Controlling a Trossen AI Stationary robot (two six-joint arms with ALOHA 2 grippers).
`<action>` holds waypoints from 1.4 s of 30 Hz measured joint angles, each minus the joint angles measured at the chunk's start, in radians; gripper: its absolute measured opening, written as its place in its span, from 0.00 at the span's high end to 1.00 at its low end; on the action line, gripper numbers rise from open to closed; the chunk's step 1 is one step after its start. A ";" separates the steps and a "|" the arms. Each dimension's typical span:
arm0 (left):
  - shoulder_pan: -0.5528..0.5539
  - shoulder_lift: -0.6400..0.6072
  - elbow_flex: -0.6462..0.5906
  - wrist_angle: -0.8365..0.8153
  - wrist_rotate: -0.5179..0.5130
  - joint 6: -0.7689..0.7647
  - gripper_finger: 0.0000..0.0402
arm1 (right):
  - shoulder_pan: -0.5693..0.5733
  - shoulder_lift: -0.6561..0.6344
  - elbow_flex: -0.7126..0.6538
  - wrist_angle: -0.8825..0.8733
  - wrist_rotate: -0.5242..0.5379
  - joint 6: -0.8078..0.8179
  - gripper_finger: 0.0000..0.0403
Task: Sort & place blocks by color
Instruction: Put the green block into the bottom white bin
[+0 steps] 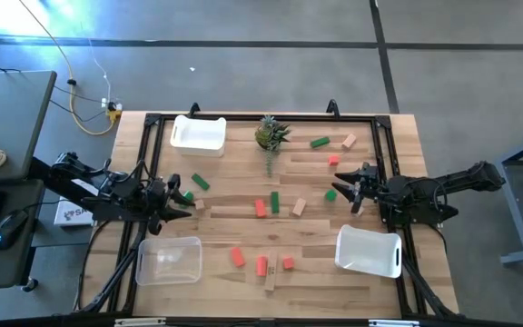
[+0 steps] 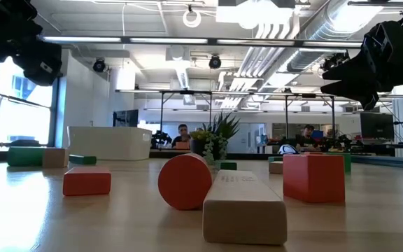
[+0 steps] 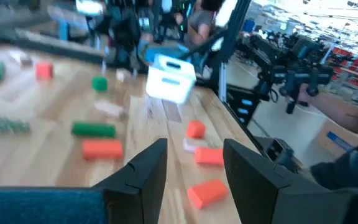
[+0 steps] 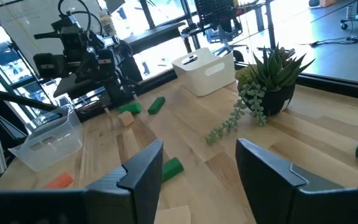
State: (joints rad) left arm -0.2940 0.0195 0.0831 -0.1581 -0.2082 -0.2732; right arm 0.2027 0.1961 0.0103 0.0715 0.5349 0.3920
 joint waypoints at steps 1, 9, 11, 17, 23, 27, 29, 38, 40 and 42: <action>0.000 0.000 0.000 0.011 -0.012 0.020 0.64 | 0.000 0.000 0.000 0.000 0.000 0.000 0.53; 0.000 0.000 0.001 0.026 -0.038 0.041 0.64 | 0.000 0.000 0.000 0.000 0.012 0.000 0.53; 0.000 0.000 0.001 0.027 -0.039 0.041 0.64 | 0.000 0.000 0.000 0.000 0.017 0.000 0.53; 0.000 0.000 0.001 0.032 -0.043 0.041 0.64 | 0.000 0.000 0.000 0.017 -0.012 0.065 0.53; 0.000 0.000 0.001 0.030 -0.042 0.041 0.64 | 0.000 0.000 0.000 0.101 -0.085 0.106 0.53; 0.000 0.000 0.001 0.031 -0.041 0.041 0.64 | 0.000 0.000 0.000 0.201 -0.088 0.082 0.53; 0.000 0.000 0.001 0.029 -0.039 0.041 0.64 | 0.000 0.000 0.000 0.250 -0.090 0.060 0.53; 0.000 0.000 0.001 0.029 -0.069 -0.030 0.64 | 0.000 0.000 0.094 0.283 -0.101 -0.095 0.53; 0.000 0.000 0.001 0.029 -0.062 -0.054 0.64 | 0.000 0.000 0.132 0.273 -0.121 -0.147 0.53; 0.000 0.000 0.001 0.029 -0.060 -0.075 0.64 | 0.000 0.002 0.170 0.257 -0.124 -0.190 0.52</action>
State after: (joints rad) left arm -0.2943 0.0196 0.0837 -0.1291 -0.2684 -0.3485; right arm 0.2028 0.1983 0.1808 0.3287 0.4111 0.2017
